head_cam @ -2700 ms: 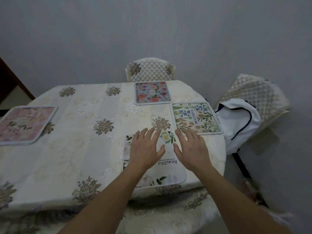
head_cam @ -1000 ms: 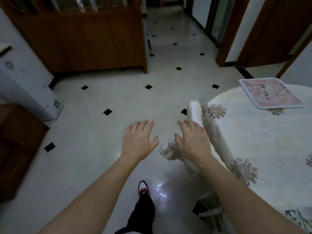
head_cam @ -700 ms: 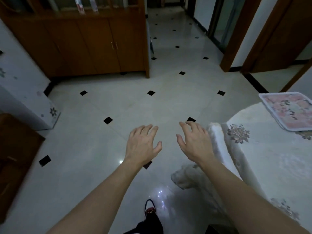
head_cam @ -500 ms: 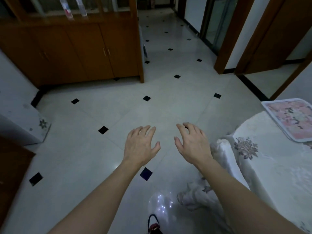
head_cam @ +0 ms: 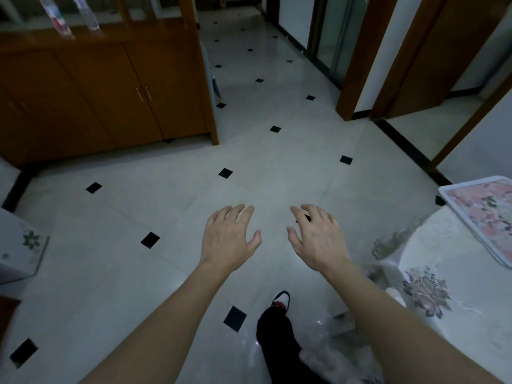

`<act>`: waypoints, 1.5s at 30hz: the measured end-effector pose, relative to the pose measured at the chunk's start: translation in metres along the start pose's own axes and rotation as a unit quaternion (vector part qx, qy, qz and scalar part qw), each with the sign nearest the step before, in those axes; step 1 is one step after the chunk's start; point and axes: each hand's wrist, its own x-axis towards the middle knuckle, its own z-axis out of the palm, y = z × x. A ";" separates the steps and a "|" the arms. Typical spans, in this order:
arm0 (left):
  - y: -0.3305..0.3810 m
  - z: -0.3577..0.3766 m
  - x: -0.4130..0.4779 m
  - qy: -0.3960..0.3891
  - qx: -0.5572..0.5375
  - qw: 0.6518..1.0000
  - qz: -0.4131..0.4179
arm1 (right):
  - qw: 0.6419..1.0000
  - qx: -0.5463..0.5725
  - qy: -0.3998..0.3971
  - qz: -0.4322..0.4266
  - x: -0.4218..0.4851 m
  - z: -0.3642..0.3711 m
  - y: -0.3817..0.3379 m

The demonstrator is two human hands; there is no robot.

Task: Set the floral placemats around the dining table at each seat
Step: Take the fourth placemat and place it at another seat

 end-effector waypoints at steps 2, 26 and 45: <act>-0.003 0.007 0.036 0.001 0.005 1.000 0.006 | 1.000 0.002 0.008 0.006 0.031 0.007 0.013; 0.114 0.099 0.463 -0.038 -0.008 0.984 0.173 | 0.984 -0.049 0.059 0.161 0.322 0.018 0.253; 0.272 0.186 0.796 -0.067 -0.076 0.908 0.407 | 0.904 -0.088 0.032 0.418 0.504 0.011 0.442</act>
